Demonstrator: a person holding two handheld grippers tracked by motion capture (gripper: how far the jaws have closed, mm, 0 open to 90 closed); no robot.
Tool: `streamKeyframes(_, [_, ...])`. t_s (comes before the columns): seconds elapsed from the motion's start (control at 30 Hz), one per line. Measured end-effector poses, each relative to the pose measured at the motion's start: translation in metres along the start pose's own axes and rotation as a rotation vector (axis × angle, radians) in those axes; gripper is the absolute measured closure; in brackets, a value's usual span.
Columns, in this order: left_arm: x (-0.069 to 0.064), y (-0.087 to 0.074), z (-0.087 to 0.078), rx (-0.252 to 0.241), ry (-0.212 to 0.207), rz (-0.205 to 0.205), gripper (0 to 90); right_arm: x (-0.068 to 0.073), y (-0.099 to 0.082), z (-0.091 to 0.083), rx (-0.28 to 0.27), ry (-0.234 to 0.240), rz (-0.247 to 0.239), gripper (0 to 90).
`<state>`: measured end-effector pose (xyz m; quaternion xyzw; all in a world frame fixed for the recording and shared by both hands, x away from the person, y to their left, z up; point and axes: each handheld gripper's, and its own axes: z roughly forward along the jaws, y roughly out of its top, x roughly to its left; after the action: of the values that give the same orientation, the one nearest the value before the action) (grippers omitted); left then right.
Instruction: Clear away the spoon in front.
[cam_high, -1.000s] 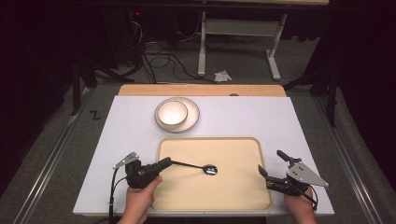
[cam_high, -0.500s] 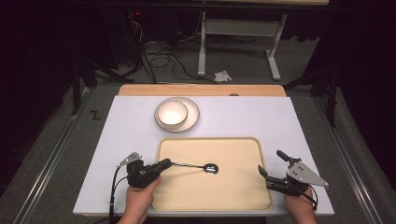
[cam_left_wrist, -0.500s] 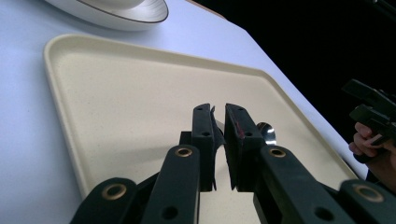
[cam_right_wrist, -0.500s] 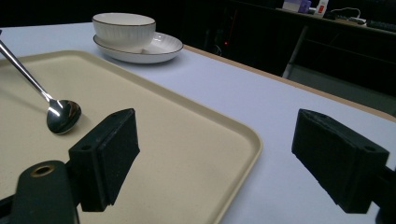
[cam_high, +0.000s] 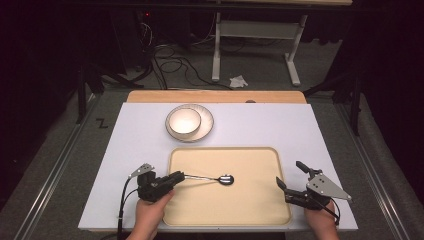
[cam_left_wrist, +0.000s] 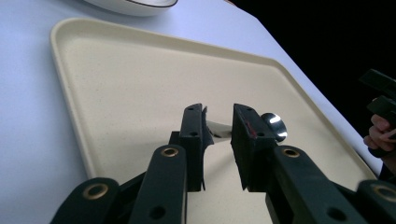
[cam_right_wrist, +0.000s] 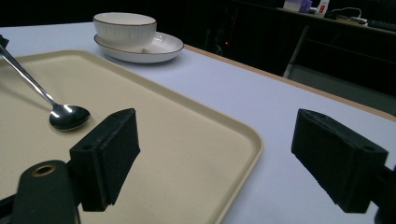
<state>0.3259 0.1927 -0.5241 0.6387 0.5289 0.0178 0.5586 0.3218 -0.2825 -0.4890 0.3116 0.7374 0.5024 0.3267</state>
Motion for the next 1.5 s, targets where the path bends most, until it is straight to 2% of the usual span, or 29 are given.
streamKeyframes(0.3, [0.0,0.002,-0.001,0.011,0.04,0.018,70.2,0.0,0.0,0.001,0.001,0.003,-0.001,15.9])
streamKeyframes(0.33, [-0.001,0.001,0.0,0.006,0.039,0.005,69.9,0.0,0.0,0.001,0.001,0.003,-0.001,15.9])
streamKeyframes(0.43, [0.001,0.003,-0.002,0.01,0.048,0.024,69.2,0.0,0.0,0.0,0.003,0.001,0.0,15.9])
streamKeyframes(0.6, [0.0,0.004,-0.003,0.004,0.056,0.033,68.4,0.0,0.0,0.0,0.002,0.002,0.004,15.9])
streamKeyframes(0.67, [0.0,0.004,-0.003,0.01,0.07,0.055,68.1,0.0,0.0,0.001,0.003,0.001,-0.001,15.9])
streamKeyframes(0.77, [-0.002,0.005,-0.002,0.037,0.122,0.127,68.7,0.0,0.0,0.0,0.003,0.001,0.0,15.9])
streamKeyframes(0.87, [-0.005,0.008,0.003,0.115,0.232,0.264,74.9,0.0,-0.001,0.001,0.005,0.002,0.001,15.9])
streamKeyframes(0.93, [-0.005,0.009,0.007,0.154,0.258,0.298,82.5,0.0,-0.001,0.001,0.003,0.001,-0.001,15.9])
streamKeyframes(1.03, [-0.007,0.01,0.012,0.202,0.273,0.33,89.9,0.001,-0.001,0.001,0.003,0.006,0.001,15.9])
streamKeyframes(1.1, [-0.01,0.01,0.015,0.238,0.288,0.381,90.0,0.001,-0.001,0.001,0.002,0.006,0.005,15.9])
streamKeyframes(1.23, [-0.017,0.008,0.021,0.295,0.306,0.434,90.0,0.0,-0.001,0.001,0.0,0.007,0.006,15.9])
streamKeyframes(1.4, [-0.024,0.005,0.022,0.324,0.308,0.465,90.0,0.0,0.0,0.001,0.003,0.005,-0.002,15.9])
streamKeyframes(1.5, [-0.028,0.001,0.019,0.337,0.293,0.471,90.0,0.001,0.0,0.001,0.001,0.008,0.0,15.9])
